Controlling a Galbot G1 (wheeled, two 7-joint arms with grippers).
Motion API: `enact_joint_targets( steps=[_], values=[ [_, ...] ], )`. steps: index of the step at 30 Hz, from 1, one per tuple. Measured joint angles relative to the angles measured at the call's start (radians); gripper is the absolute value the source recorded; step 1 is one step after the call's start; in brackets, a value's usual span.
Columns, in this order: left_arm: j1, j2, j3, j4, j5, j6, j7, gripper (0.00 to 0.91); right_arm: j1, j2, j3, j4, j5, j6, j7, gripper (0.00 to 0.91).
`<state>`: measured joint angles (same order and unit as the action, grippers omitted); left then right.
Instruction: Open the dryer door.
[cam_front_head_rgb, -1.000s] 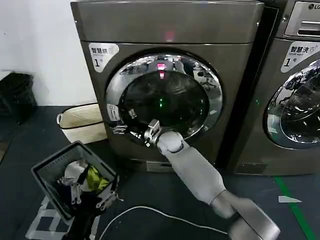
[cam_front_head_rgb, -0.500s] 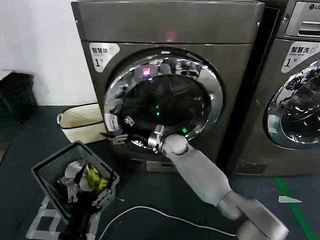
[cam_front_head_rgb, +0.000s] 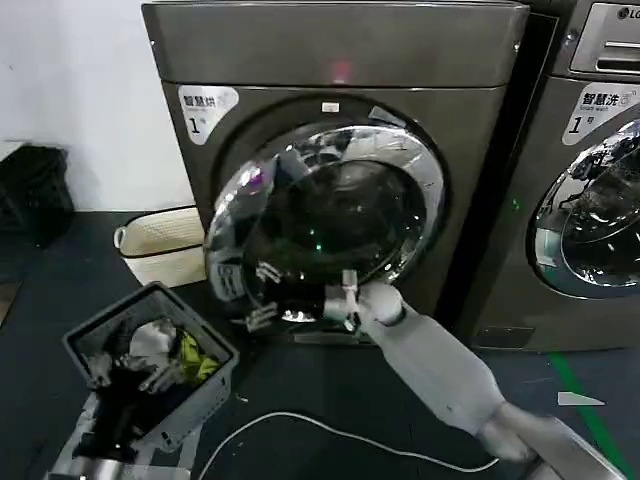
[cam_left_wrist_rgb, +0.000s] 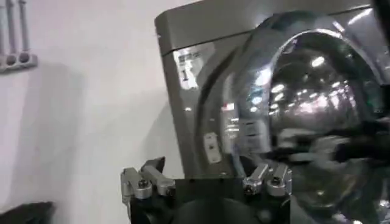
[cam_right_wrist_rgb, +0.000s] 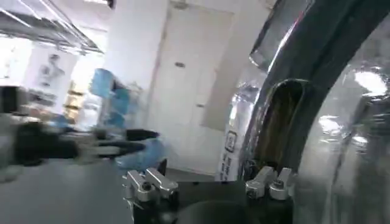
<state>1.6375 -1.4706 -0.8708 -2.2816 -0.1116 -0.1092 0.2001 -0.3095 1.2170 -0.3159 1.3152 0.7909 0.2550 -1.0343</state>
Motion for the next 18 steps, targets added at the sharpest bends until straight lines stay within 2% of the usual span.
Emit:
enact_joint_targets(
  steps=[9,18],
  values=[
    [-0.034,0.034,-0.066,0.009,-0.053,0.023,0.010,0.907,-0.046,-0.092,0.034,0.122,0.044,-0.021,-0.076,0.907],
    [-0.075,0.087,-0.077,0.049,-0.074,0.034,0.012,0.907,-0.121,-0.200,0.091,0.259,0.048,-0.018,-0.156,0.907]
  ],
)
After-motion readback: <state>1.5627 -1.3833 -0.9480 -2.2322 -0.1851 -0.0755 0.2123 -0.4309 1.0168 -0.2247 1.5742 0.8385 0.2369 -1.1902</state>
